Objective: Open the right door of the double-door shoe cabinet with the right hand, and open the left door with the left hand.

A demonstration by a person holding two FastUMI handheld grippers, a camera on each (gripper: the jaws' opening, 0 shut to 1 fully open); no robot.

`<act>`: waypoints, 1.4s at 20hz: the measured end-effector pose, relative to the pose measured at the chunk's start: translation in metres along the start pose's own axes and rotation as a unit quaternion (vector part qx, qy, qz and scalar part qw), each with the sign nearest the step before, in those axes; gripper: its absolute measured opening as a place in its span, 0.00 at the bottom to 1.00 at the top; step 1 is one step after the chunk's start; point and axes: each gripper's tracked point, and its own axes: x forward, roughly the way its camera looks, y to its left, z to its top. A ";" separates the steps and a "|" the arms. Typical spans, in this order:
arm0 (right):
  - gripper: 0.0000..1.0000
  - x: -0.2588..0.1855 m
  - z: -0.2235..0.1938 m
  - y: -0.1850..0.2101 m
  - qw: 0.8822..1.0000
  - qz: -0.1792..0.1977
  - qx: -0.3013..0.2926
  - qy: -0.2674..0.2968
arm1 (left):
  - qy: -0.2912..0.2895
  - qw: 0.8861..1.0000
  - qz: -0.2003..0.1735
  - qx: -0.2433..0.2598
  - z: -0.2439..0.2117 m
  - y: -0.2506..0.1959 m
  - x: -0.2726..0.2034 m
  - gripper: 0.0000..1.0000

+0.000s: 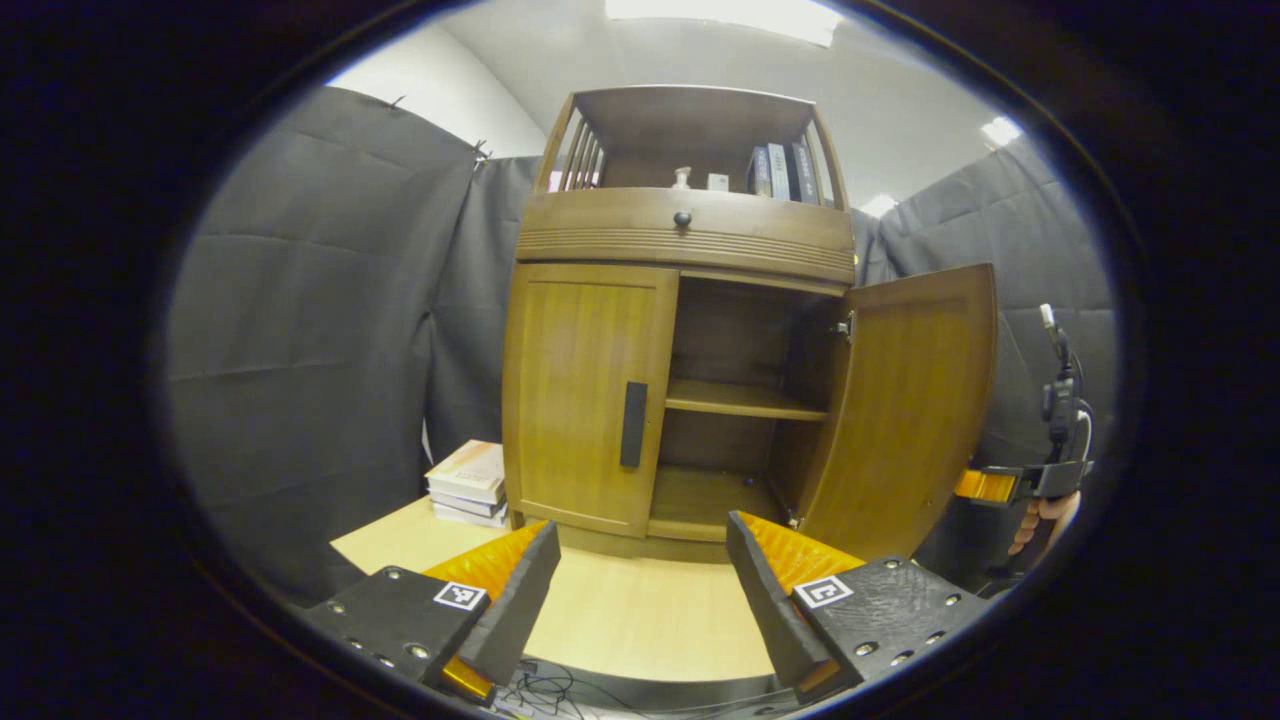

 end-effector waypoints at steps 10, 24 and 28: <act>0.13 -0.033 -0.008 -0.002 0.999 -0.034 -0.011 0.008 | -0.005 1.000 -0.022 0.007 0.011 0.012 0.003 0.96; 0.10 -0.072 0.018 0.104 0.983 -0.166 -0.043 -0.058 | -0.023 0.994 -0.110 0.006 0.036 0.126 0.083 0.96; 0.10 -0.048 0.042 0.150 0.984 -0.151 -0.055 -0.083 | -0.021 0.992 -0.124 -0.008 0.033 0.153 0.100 0.96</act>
